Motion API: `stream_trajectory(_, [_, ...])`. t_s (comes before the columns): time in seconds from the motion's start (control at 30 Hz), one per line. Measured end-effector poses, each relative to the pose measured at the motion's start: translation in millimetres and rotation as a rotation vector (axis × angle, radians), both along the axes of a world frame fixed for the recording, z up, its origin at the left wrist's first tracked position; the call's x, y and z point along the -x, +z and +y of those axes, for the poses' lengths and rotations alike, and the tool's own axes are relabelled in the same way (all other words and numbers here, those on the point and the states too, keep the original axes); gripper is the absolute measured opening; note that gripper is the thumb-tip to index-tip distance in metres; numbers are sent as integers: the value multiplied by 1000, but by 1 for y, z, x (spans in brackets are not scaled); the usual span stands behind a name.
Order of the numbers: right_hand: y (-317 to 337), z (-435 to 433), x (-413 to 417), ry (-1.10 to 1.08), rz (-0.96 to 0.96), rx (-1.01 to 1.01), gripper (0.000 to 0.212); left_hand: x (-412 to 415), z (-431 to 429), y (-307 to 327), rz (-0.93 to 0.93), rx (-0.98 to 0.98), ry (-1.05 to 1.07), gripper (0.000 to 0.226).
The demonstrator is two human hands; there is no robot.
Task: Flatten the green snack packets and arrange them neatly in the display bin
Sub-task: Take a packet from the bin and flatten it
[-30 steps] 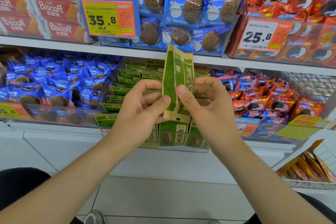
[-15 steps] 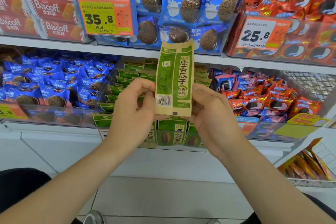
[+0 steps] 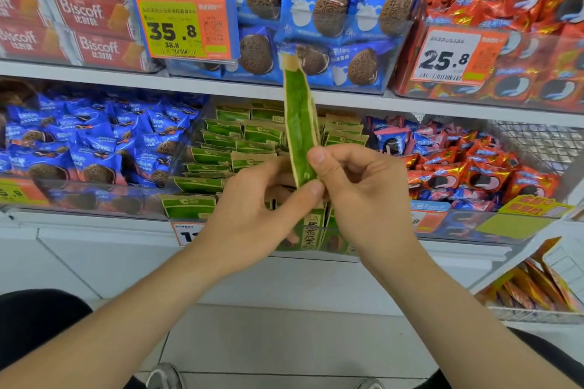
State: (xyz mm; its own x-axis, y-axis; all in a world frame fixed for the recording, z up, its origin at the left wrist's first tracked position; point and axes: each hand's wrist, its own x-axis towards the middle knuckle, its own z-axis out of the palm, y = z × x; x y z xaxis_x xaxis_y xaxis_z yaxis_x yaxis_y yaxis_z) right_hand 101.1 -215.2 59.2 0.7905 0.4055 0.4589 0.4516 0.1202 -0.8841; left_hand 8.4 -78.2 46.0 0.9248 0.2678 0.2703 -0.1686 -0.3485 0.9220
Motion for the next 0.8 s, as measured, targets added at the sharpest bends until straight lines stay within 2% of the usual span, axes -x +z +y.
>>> stream_trajectory(0.1, [-1, -2, -7, -17, 67, -35, 19, -1, 2, 4, 60, 223, -64, 55])
stream_trajectory(0.2, [1, -3, -7, 23, 153, -52, 21, -3, 6, 6, 85, 285, -30, 53])
stream_trajectory(0.33, [6, -4, -5, 78, 186, -68, 18, -3, 10, 8, 44, 255, 35, 50])
stream_trajectory(0.47, [12, -11, -12, 207, 19, 91, 11, -5, 15, 9, -67, 259, 139, 63])
stream_trajectory(0.6, [12, -16, -15, 425, 81, 216, 16, -6, 11, 11, -125, 362, 226, 63])
stream_trajectory(0.7, [8, -8, -12, 279, 74, 131, 18, -7, 5, 7, -171, 242, 185, 60])
stream_trajectory(0.8, [1, 0, -14, -33, -154, 77, 26, -8, 0, 3, -218, -22, 102, 35])
